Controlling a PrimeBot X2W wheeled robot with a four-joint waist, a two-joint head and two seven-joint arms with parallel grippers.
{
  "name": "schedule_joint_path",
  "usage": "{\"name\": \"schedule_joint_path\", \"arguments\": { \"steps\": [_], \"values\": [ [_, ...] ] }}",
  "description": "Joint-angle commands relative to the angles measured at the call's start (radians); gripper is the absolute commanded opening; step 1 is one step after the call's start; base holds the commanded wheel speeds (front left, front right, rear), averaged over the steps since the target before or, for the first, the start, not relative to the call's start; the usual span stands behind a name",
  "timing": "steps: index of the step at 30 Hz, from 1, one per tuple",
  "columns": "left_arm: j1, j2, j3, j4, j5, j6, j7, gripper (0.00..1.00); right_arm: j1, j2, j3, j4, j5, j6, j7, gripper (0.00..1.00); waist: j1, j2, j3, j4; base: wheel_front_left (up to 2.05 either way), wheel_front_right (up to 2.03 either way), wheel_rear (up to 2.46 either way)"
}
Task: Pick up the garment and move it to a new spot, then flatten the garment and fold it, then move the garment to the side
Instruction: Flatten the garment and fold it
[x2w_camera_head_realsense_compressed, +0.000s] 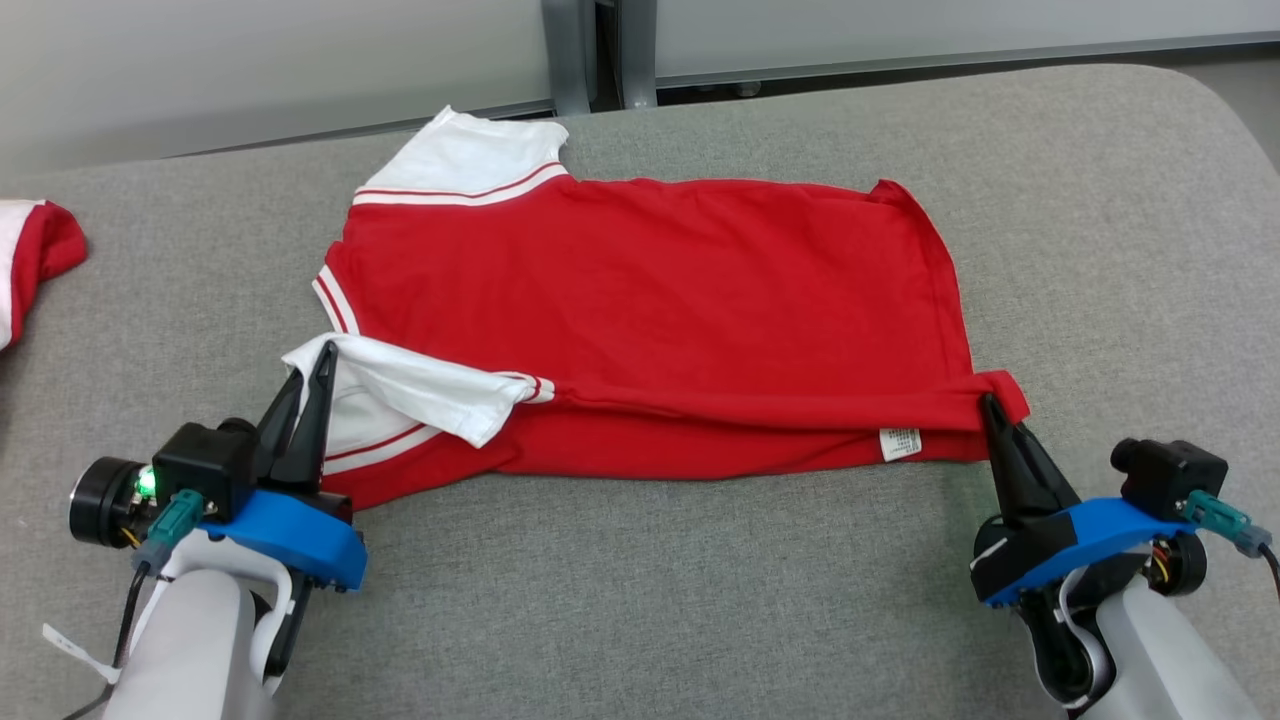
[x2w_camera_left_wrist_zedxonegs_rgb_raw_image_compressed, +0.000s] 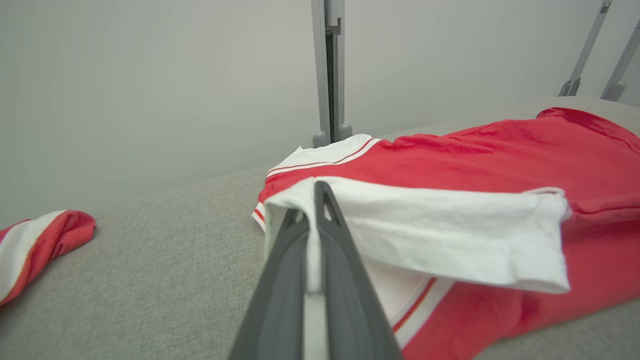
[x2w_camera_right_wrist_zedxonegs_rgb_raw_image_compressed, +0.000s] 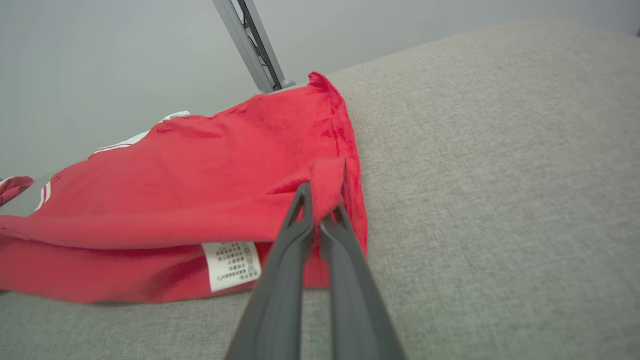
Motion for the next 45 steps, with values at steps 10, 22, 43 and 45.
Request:
{"name": "schedule_joint_path", "arguments": {
  "steps": [10, 22, 43, 45],
  "values": [
    [-0.038, -0.002, 0.012, 0.036, 0.021, 0.004, -0.003, 1.0, -0.056, -0.02, 0.032, 0.077, -0.02, 0.0, -0.073, 1.0, -0.0001, 0.0, 0.008, 0.004, 0.0, 0.0, 0.0],
    [0.084, -0.024, 0.041, 0.041, 0.006, 0.01, -0.003, 1.0, -0.038, -0.038, 0.036, 0.134, -0.035, 0.0, -0.088, 1.0, -0.0001, 0.0, -0.007, 0.017, 0.0, 0.0, 0.0],
    [0.056, -0.057, 0.031, 0.167, -0.047, -0.003, -0.003, 1.0, -0.126, 0.008, 0.082, 0.319, -0.083, 0.0, -0.08, 0.66, -0.0001, 0.0, 0.032, 0.028, 0.0, 0.0, 0.0],
    [0.053, -0.056, 0.031, 0.172, -0.052, -0.004, -0.003, 0.6, -0.128, 0.012, 0.088, 0.333, -0.079, 0.0, -0.08, 0.21, -0.0001, 0.0, 0.031, 0.027, 0.0, 0.0, 0.0]
  ]
}}
